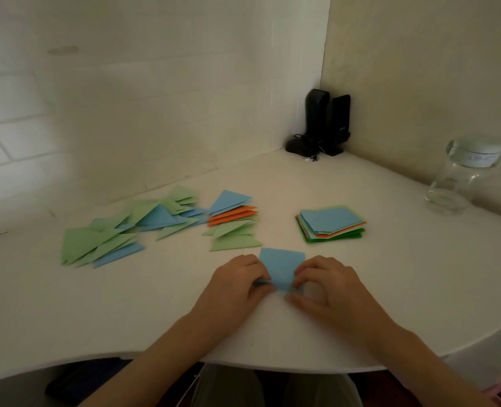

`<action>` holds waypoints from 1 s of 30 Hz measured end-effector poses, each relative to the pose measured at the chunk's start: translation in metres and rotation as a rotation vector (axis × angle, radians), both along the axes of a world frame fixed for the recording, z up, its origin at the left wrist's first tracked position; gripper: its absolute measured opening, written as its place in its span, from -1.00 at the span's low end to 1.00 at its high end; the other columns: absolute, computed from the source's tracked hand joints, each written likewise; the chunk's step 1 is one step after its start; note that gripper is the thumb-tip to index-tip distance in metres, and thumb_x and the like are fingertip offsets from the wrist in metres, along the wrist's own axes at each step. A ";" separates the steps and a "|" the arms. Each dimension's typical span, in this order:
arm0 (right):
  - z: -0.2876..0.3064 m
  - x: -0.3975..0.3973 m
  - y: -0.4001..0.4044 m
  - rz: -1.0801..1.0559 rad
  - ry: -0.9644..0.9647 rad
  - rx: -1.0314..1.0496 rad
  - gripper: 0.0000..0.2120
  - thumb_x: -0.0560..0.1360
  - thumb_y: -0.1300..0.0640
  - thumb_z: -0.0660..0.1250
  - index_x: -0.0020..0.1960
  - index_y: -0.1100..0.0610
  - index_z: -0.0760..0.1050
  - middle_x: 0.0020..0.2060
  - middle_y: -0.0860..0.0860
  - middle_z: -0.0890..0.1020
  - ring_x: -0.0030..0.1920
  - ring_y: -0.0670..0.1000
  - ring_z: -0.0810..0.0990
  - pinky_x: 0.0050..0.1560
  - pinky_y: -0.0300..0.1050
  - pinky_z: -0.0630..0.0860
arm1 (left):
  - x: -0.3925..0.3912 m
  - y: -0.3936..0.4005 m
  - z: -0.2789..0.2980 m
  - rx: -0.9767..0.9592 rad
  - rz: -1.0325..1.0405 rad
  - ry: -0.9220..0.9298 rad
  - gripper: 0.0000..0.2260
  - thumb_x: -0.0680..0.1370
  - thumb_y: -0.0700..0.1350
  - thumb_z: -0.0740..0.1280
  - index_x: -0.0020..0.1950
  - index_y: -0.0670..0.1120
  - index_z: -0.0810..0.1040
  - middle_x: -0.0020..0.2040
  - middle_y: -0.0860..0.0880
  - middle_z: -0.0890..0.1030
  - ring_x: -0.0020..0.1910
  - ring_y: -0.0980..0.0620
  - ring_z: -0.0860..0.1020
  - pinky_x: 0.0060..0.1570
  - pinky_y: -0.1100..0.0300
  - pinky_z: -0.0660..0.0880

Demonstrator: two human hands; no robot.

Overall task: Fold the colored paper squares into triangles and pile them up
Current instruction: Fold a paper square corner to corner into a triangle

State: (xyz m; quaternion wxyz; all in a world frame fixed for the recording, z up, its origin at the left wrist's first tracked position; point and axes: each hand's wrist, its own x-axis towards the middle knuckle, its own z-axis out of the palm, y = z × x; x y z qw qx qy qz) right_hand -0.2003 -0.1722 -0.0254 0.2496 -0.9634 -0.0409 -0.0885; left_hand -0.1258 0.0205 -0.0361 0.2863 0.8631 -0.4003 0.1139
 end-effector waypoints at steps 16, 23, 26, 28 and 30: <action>-0.010 0.008 0.015 -0.198 -0.099 0.023 -0.71 0.34 -0.23 0.39 -0.40 -0.18 0.34 -0.12 -0.18 0.45 -0.03 -0.12 0.41 -0.03 -0.12 0.34 | 0.003 -0.011 0.000 0.215 0.361 0.151 -0.63 0.40 0.36 0.26 -0.07 0.09 0.52 0.01 0.14 0.34 0.09 0.11 0.23 -0.01 0.16 0.11; -0.004 0.014 0.010 -0.167 0.032 0.034 -0.70 0.36 -0.21 0.39 -0.26 -0.20 0.24 -0.14 -0.20 0.36 -0.02 -0.12 0.35 -0.07 -0.15 0.21 | 0.011 0.004 0.006 0.122 0.371 0.271 -0.72 0.36 0.30 0.36 -0.12 0.15 0.47 -0.01 0.20 0.37 0.12 0.15 0.25 0.01 0.19 0.08; -0.005 0.016 0.008 -0.143 0.059 0.086 -0.73 0.36 -0.16 0.41 -0.21 -0.21 0.29 -0.12 -0.21 0.40 -0.01 -0.13 0.36 -0.03 -0.12 0.20 | 0.013 0.010 0.008 0.125 0.367 0.299 -0.77 0.38 0.26 0.37 -0.14 0.17 0.46 0.02 0.20 0.39 0.13 0.15 0.25 0.07 0.16 0.11; -0.005 0.016 0.003 -0.114 0.090 0.125 -0.74 0.36 -0.11 0.43 -0.20 -0.22 0.32 -0.09 -0.20 0.43 0.00 -0.12 0.38 0.02 -0.10 0.25 | 0.012 0.012 0.010 0.124 0.366 0.304 -0.79 0.39 0.24 0.38 -0.13 0.18 0.45 0.02 0.20 0.39 0.13 0.15 0.25 0.08 0.15 0.12; -0.004 0.015 -0.003 -0.080 0.112 0.195 -0.74 0.35 -0.02 0.47 -0.20 -0.21 0.37 -0.08 -0.19 0.47 0.01 -0.11 0.43 0.09 -0.07 0.34 | 0.011 0.011 0.010 0.130 0.367 0.295 -0.81 0.41 0.22 0.37 -0.11 0.18 0.46 0.02 0.21 0.39 0.11 0.16 0.25 0.06 0.15 0.11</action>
